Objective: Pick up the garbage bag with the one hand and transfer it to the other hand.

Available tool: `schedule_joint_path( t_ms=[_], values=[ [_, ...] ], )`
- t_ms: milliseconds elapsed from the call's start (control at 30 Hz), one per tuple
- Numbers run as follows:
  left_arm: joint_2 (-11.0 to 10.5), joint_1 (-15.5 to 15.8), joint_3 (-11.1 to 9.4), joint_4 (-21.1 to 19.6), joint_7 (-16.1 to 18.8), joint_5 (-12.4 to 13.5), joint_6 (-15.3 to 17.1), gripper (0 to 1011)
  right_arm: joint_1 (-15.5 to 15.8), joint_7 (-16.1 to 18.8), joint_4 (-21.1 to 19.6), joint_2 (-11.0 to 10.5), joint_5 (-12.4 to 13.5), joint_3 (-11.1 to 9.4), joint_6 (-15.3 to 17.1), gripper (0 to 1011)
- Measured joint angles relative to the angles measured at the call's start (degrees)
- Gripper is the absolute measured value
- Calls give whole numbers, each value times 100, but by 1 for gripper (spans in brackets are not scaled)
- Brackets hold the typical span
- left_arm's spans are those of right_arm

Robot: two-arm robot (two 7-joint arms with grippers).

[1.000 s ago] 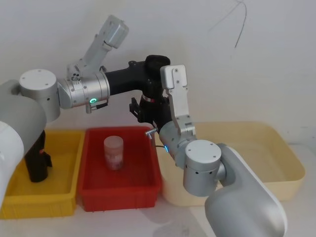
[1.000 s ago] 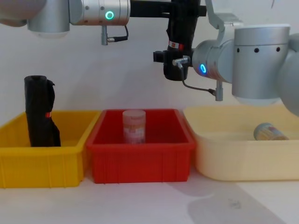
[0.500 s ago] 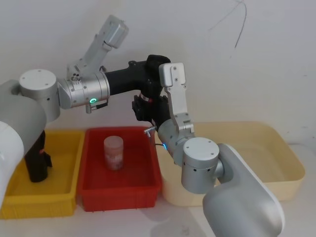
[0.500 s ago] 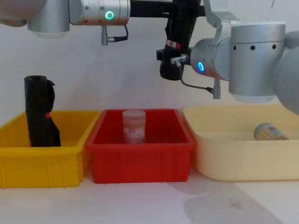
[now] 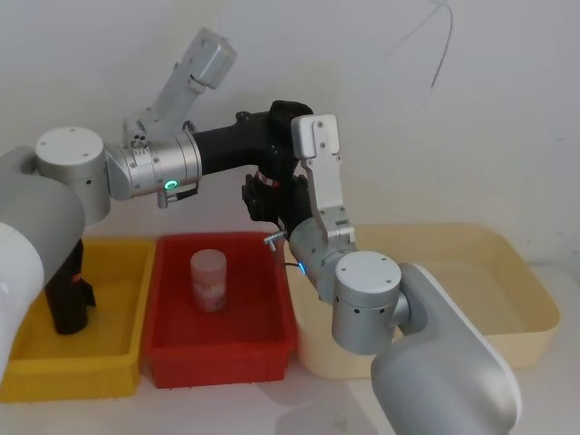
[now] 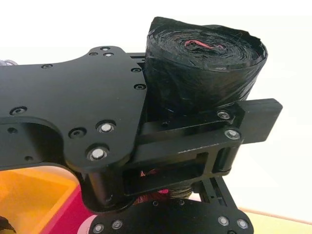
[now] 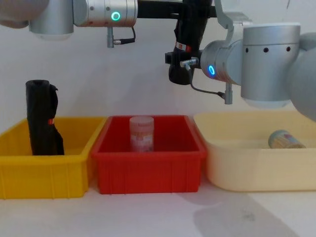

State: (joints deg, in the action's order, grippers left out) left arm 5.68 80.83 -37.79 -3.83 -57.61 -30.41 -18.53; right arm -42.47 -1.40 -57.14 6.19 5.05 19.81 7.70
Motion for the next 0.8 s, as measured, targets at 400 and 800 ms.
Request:
schedule_joint_path(
  t_ms=[400, 800],
  values=[
    [0, 0, 0, 0, -1, 0, 0, 679, -4, 0, 11, 7, 0, -1, 2, 559],
    [0, 0, 0, 0, -1, 0, 0, 994, 61, -285, -99, -6, -122, -87, 42, 559]
  ],
)
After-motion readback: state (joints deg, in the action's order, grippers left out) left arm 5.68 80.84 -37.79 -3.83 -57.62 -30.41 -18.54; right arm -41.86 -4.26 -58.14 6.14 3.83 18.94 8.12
